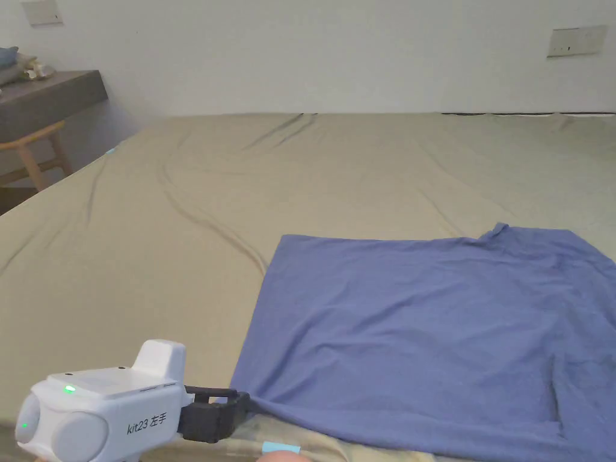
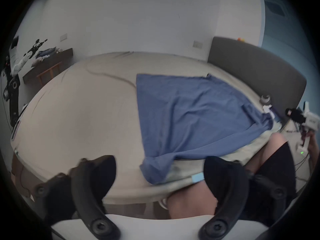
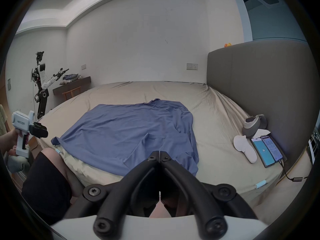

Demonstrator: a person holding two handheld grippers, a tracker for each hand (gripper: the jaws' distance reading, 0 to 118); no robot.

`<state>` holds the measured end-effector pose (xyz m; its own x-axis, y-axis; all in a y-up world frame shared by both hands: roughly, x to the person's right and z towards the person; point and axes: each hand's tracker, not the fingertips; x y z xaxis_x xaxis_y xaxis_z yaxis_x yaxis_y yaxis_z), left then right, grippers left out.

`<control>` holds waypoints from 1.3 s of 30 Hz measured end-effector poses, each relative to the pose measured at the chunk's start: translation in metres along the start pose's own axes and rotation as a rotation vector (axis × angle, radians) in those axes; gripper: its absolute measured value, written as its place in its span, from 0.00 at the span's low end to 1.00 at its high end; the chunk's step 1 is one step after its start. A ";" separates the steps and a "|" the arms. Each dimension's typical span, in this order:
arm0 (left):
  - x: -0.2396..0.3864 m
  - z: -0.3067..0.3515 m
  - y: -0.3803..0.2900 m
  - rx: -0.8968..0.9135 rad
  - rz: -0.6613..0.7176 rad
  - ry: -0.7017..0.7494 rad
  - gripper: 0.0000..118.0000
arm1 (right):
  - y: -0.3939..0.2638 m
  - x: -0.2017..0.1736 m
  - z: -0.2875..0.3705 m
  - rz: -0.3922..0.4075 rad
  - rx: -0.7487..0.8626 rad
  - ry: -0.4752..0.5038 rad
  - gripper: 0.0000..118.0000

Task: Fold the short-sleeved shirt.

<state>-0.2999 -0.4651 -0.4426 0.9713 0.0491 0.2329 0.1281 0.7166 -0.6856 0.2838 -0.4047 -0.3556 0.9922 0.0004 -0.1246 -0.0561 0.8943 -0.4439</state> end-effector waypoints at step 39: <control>0.022 0.006 0.005 0.013 0.000 -0.066 0.04 | -0.030 0.083 -0.090 0.051 -0.291 0.006 0.06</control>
<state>-0.2790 -0.4558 -0.4367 0.9558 0.0943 0.2783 0.1254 0.7255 -0.6767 0.3579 -0.4722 -0.4329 0.9867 0.0388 -0.1578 -0.1361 0.7273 -0.6726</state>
